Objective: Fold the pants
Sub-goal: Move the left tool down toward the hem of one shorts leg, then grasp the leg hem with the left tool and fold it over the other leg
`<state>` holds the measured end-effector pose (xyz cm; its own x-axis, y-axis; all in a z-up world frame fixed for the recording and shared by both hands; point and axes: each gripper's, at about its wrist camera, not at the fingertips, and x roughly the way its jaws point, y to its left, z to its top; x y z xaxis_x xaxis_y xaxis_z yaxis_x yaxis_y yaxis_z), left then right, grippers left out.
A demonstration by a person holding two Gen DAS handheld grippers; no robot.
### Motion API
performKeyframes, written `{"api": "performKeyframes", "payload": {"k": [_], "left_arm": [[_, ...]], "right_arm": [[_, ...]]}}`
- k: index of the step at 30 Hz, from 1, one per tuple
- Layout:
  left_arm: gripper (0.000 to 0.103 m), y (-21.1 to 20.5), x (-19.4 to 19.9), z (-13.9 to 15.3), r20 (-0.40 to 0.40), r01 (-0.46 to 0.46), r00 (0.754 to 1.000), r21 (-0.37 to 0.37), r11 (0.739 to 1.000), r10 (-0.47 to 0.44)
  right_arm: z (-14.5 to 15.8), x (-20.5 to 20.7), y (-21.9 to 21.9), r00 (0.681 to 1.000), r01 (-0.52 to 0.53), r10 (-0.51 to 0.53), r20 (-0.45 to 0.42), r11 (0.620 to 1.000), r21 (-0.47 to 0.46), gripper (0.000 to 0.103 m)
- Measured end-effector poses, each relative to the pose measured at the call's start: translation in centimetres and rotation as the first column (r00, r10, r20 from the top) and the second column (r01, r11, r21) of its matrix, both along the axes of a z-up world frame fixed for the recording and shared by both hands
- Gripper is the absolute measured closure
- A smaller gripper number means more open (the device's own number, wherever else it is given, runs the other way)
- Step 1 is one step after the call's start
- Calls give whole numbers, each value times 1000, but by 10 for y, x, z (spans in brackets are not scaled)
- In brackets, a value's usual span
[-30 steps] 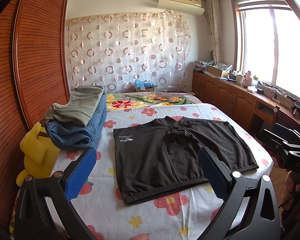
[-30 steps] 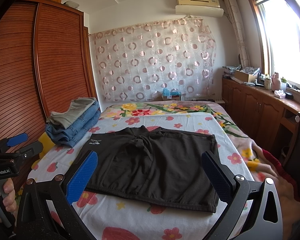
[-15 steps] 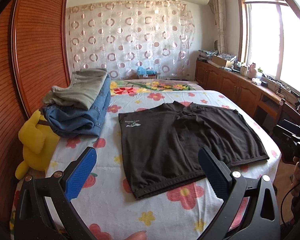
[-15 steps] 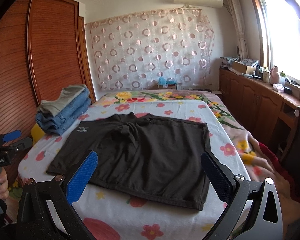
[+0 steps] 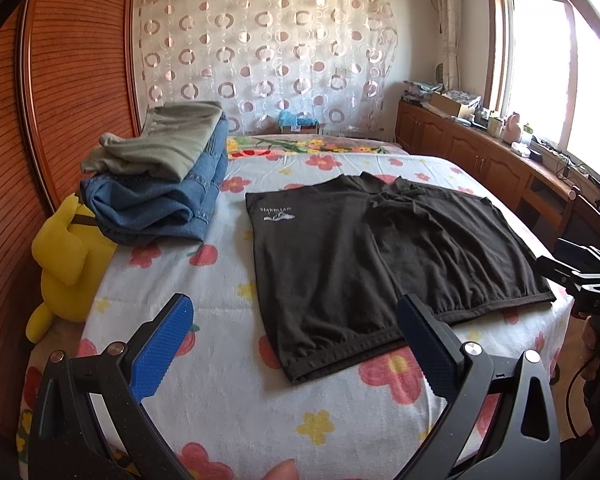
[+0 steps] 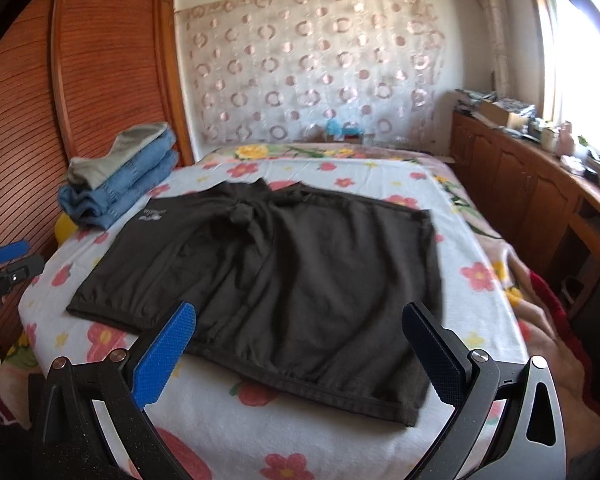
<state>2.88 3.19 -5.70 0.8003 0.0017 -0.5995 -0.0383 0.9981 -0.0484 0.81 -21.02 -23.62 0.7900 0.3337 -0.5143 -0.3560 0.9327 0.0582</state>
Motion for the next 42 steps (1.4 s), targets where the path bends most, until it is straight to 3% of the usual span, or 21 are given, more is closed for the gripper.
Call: {"api": "performKeyframes", "payload": {"k": [10, 16, 29, 38, 42], "left_arm": [[2, 17, 2, -18, -35, -15, 999, -61, 998, 13], [14, 22, 2, -28, -66, -4, 998, -77, 997, -1], [67, 18, 4, -55, -141, 48, 988, -140, 989, -68], [72, 11, 5, -60, -141, 63, 987, -128, 990, -81], [94, 6, 10, -57, -149, 93, 983, -81, 992, -104]], "right_arm": [[-7, 21, 6, 996, -28, 24, -88, 999, -46, 0], [-1, 20, 2, 993, -38, 29, -119, 996, -80, 0], [18, 12, -8, 988, -74, 56, -146, 990, -121, 0], [-2, 17, -1, 993, -69, 57, -107, 992, -110, 0], [-6, 28, 3, 993, -69, 58, -101, 992, -110, 1]]}}
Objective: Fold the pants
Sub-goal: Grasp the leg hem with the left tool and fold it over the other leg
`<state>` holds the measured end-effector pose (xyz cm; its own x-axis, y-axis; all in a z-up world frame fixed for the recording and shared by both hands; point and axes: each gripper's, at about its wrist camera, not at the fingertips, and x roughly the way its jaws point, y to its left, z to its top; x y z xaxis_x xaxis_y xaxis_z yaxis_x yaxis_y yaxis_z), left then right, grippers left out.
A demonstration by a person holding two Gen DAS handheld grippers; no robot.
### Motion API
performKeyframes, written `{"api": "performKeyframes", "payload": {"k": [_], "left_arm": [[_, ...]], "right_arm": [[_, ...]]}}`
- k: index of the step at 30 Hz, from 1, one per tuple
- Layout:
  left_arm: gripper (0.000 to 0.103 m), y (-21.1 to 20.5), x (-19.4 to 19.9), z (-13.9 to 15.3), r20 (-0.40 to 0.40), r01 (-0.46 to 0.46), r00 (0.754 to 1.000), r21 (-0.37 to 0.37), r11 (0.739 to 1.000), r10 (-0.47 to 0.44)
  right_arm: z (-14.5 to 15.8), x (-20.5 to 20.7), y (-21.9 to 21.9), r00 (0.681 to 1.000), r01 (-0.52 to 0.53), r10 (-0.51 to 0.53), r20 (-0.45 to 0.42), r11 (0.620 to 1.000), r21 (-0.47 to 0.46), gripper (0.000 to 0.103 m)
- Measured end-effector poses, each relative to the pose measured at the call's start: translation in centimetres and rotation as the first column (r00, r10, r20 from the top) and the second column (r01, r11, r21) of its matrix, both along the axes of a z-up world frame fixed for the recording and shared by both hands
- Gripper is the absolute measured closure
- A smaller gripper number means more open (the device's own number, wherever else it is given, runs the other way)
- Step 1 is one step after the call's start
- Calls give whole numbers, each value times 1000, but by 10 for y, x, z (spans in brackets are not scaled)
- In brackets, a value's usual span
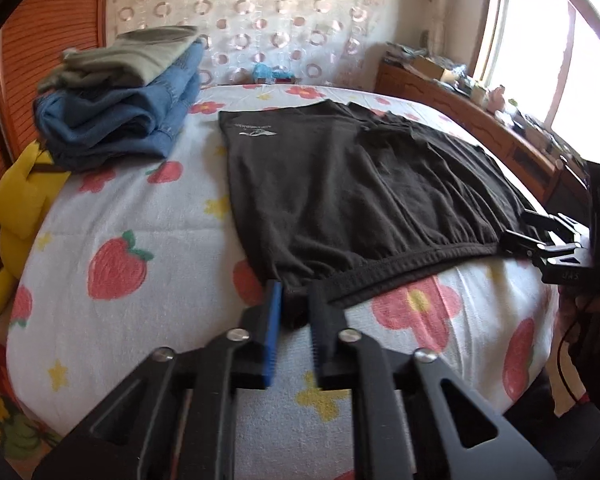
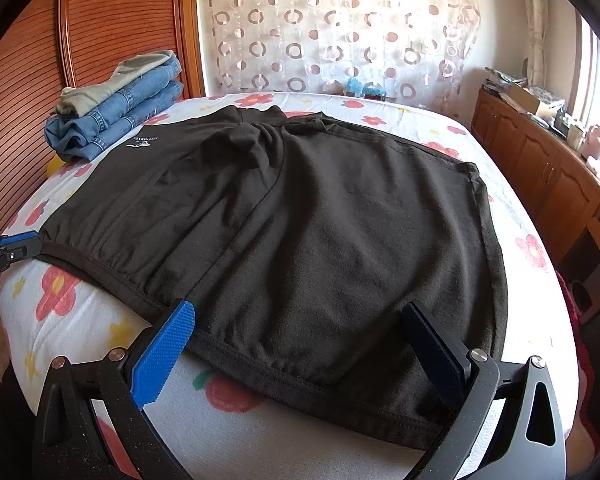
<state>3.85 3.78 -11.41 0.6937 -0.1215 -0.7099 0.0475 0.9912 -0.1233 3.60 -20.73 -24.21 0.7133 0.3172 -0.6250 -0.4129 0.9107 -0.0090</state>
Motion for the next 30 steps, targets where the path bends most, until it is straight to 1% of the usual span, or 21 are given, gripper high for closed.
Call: {"api": "performKeyframes", "payload": {"k": [1, 2, 3, 5, 8, 10, 12, 16, 19, 22, 30], "left_arm": [[94, 0, 2, 2, 1, 3, 1000, -4, 1000, -3], [96, -1, 4, 5, 3, 14, 1000, -5, 1000, -14], [96, -2, 5, 9, 13, 20, 1000, 3, 1000, -20], [97, -4, 8, 18, 30, 37, 999, -8, 999, -37], [97, -9, 14, 32, 52, 70, 996, -24, 997, -69], [97, -16, 17, 41, 70, 92, 993, -17, 996, -91], [97, -24, 21, 50, 86, 119, 989, -15, 993, -117], [97, -36, 33, 68, 114, 168, 980, -33, 985, -163], [97, -53, 43, 84, 141, 209, 968, -11, 978, -205], [97, -67, 52, 94, 158, 243, 958, -4, 970, -239], [97, -96, 68, 105, 169, 310, 937, 2, 951, -306]], "right_arm": [[1, 3, 3, 1000, -2, 2, 0, 1000, 0, 2], [3, 7, 6, 1000, -4, 4, 1, 1000, -1, 6], [5, 8, 6, 1000, -1, 1, 6, 1000, -3, 16], [7, 9, 4, 1000, 8, -8, 9, 1000, -13, 26], [10, 9, -6, 1000, 22, -22, -8, 1000, 16, 41], [11, 10, -13, 999, 23, -22, -23, 999, 42, 43], [12, 10, -18, 999, 28, -26, -28, 998, 51, 49], [14, 6, -25, 999, 31, -30, -21, 998, 51, 51], [16, 3, -27, 999, 36, -35, -12, 997, 62, 51], [16, 1, -29, 999, 40, -40, -7, 997, 69, 51], [16, -6, -35, 999, 42, -42, 1, 996, 80, 51]]}}
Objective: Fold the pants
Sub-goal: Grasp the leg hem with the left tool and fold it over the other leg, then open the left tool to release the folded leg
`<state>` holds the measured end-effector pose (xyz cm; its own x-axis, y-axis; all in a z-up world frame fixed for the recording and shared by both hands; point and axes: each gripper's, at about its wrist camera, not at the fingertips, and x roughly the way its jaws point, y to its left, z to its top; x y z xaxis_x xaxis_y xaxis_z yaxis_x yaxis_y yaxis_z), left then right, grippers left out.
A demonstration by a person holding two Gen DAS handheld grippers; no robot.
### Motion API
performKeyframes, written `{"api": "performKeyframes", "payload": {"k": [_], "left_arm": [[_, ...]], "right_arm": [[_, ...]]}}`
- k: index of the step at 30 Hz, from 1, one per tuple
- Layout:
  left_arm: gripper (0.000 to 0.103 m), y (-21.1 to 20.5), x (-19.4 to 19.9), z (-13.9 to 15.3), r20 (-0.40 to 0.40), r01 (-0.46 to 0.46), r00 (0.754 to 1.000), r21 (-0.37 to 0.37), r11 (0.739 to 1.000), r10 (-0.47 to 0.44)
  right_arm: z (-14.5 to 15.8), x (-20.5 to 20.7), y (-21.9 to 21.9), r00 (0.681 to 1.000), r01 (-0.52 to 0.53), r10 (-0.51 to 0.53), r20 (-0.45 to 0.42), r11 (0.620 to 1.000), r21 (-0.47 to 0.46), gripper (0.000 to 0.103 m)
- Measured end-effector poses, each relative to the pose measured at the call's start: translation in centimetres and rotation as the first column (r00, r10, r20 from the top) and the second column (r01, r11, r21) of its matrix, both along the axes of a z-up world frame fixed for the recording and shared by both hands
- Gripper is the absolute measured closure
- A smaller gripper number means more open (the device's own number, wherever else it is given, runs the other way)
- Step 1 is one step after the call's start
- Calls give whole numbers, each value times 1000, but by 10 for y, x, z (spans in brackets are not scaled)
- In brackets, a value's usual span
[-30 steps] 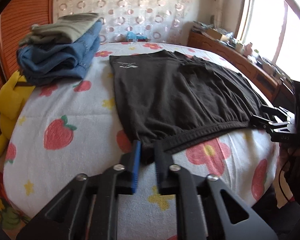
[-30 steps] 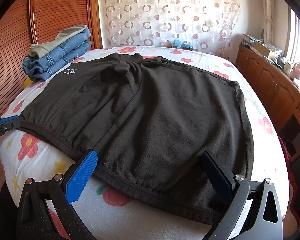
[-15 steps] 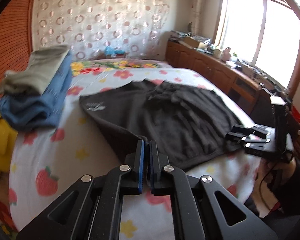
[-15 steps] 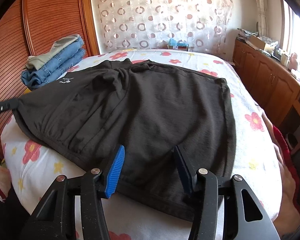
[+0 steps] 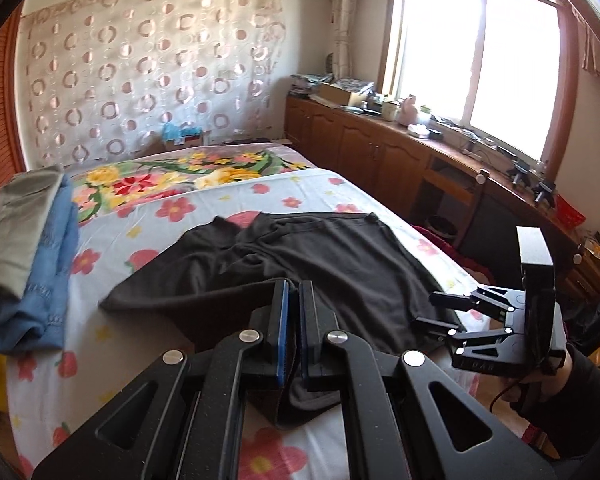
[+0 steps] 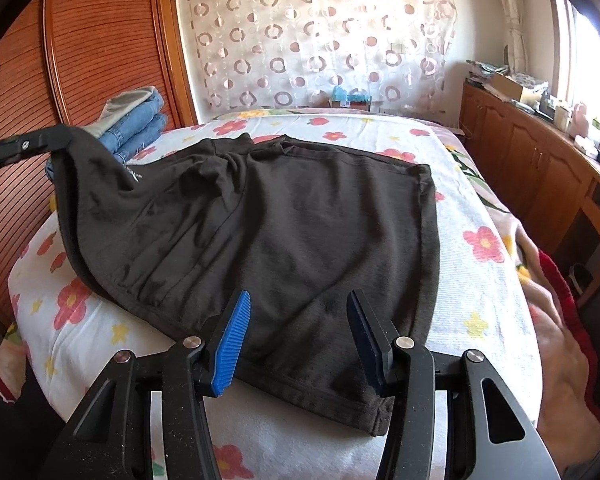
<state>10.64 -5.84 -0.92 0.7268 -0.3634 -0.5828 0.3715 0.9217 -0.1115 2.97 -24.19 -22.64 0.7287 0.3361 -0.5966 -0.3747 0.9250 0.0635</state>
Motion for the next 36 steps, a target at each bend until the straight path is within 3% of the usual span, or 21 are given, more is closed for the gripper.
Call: {"api": "performKeyframes", "payload": {"k": [14, 22, 26, 29, 33, 36], "left_arm": [[97, -62, 26, -1, -37, 147, 989, 10, 989, -146], [95, -70, 32, -12, -54, 128, 990, 18, 992, -127], [62, -65, 30, -17, -52, 95, 994, 43, 995, -92], [56, -55, 26, -18, -36, 61, 998, 47, 997, -59], [22, -39, 18, -21, -32, 46, 998, 35, 998, -45], [22, -26, 14, -25, -35, 29, 999, 30, 999, -28]], "right_arm": [[0, -4, -8, 1000, 14, -14, 11, 1000, 20, 51], [-7, -10, -16, 1000, 24, -24, -1, 999, 32, 51], [-9, -9, -19, 1000, 28, -27, -4, 999, 39, 51], [-9, -7, -20, 999, 31, -31, -8, 999, 44, 51], [-8, -6, -18, 999, 36, -36, -2, 998, 47, 51], [-7, -5, -18, 999, 38, -39, 2, 998, 50, 51]]}}
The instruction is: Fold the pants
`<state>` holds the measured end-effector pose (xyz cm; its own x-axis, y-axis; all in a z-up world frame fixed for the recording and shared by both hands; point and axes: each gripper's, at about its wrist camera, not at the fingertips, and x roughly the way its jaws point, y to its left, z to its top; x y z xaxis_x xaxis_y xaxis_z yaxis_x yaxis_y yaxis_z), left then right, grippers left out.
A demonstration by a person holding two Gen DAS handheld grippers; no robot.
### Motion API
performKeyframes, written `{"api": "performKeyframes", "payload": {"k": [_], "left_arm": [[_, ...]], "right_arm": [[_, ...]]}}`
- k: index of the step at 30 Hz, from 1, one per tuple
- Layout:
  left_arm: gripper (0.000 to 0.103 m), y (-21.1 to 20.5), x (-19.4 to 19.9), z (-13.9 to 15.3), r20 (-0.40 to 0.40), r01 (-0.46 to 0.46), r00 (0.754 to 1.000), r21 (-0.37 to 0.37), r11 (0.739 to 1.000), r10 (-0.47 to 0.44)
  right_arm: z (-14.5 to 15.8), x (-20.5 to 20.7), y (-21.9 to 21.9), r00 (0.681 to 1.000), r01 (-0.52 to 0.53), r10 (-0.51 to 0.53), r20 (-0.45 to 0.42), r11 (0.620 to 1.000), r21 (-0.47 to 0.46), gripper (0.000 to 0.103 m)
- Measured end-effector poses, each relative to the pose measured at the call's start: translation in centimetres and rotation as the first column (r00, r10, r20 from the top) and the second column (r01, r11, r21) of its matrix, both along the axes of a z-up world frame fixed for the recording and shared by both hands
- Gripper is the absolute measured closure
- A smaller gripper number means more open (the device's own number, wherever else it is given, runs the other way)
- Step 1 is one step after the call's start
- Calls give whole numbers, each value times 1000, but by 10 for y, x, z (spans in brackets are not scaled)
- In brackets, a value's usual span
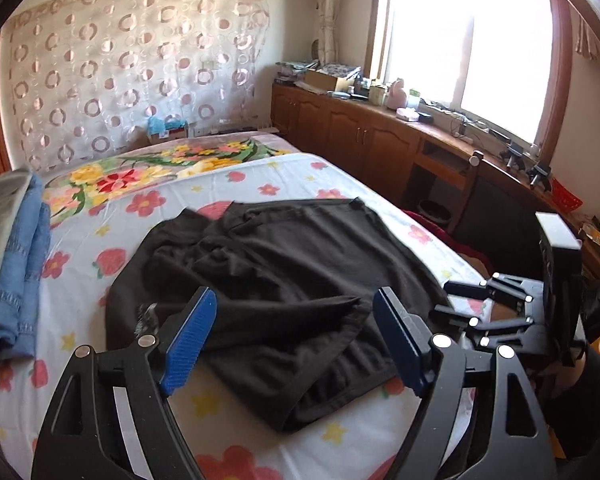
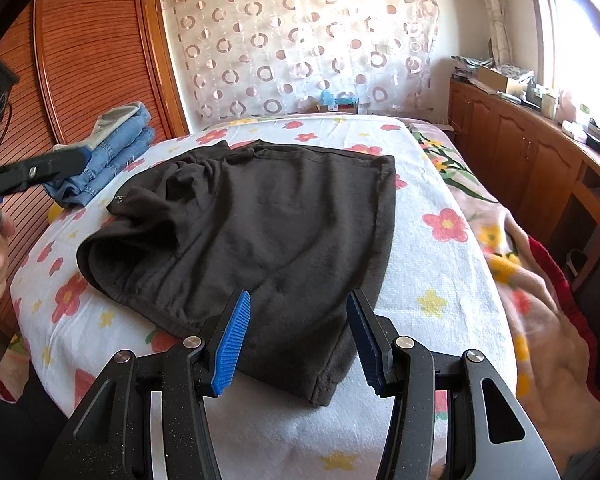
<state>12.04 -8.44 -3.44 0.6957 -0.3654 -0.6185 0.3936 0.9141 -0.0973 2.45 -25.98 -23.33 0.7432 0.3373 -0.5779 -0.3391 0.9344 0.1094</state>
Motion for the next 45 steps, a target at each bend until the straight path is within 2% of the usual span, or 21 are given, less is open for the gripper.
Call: {"api": "performKeyframes", "payload": {"k": [4, 11, 14, 21, 24, 29, 31, 34, 35, 37, 45], "left_arm": [[22, 17, -4, -17, -14, -51, 999, 18, 999, 52], [22, 34, -3, -59, -105, -95, 989, 57, 994, 101], [22, 37, -8, -71, -135, -101, 985, 47, 994, 106], [22, 43, -12, -75, -143, -110, 983, 23, 994, 112], [22, 47, -16, -75, -114, -128, 985, 17, 992, 129], [22, 54, -21, -74, -87, -146, 986, -16, 989, 144], [22, 55, -21, -72, -83, -146, 986, -19, 989, 144], [22, 56, -21, -70, -78, -147, 986, -21, 989, 145], [22, 56, -22, -70, -77, -146, 987, -22, 989, 144], [22, 56, -23, -68, -73, -146, 987, -24, 989, 144], [22, 47, -20, -54, -39, -131, 991, -27, 991, 130]], "right_arm": [[3, 1, 5, 1000, -15, 15, 12, 1000, -10, 51], [12, 7, 23, 996, -82, 82, 31, 997, -7, 53], [15, 11, 34, 993, -111, 112, 38, 993, -28, 53], [20, 26, 53, 982, -184, 184, 37, 983, -12, 59], [12, 37, 61, 975, -223, 223, -15, 975, -8, 67], [4, 54, 64, 968, -243, 240, -68, 970, -34, 70], [4, 61, 67, 965, -250, 246, -86, 968, -27, 74], [4, 65, 69, 958, -271, 269, -99, 962, -13, 87], [5, 65, 69, 959, -272, 269, -93, 962, -16, 93], [12, 60, 68, 962, -268, 267, -62, 963, -13, 96], [51, 27, 45, 968, -220, 217, 123, 975, 10, 98]]}}
